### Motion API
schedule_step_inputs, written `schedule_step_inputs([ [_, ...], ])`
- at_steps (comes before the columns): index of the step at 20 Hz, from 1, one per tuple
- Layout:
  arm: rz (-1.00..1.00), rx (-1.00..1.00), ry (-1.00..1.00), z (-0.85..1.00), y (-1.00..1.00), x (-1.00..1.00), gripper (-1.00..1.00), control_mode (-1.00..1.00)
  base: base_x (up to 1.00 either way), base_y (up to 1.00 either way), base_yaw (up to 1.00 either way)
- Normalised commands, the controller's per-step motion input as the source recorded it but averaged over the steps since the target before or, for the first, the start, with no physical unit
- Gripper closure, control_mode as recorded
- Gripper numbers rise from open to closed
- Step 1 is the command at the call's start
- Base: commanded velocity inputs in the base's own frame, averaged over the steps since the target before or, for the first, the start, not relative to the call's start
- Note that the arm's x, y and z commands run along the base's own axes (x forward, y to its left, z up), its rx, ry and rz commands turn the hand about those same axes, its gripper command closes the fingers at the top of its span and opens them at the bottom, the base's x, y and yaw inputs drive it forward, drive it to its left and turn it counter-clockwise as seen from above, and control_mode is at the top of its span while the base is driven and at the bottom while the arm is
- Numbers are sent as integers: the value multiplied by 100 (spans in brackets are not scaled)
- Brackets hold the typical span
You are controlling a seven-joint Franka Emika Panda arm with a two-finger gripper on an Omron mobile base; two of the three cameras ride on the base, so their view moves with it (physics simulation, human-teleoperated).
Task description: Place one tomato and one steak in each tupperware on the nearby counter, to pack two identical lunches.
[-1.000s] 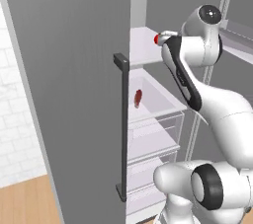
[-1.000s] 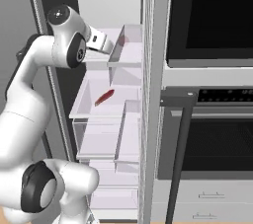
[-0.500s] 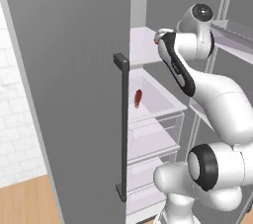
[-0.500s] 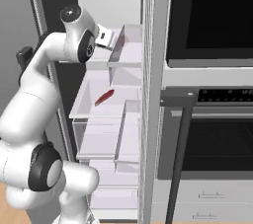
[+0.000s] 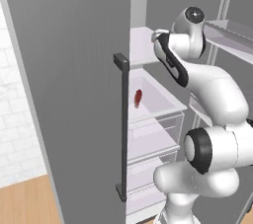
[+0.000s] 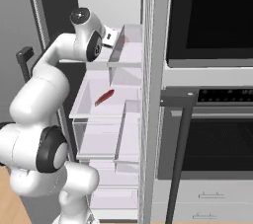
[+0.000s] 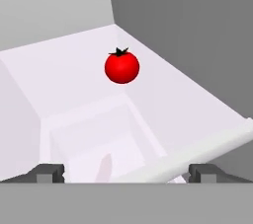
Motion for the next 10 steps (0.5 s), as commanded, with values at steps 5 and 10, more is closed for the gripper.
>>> schedule_step_inputs([
  [5,0,0,0,-5,-7,45,-100,-100,0,0,0],
  [10,0,0,0,-8,-5,44,-100,-100,0,0,0],
])
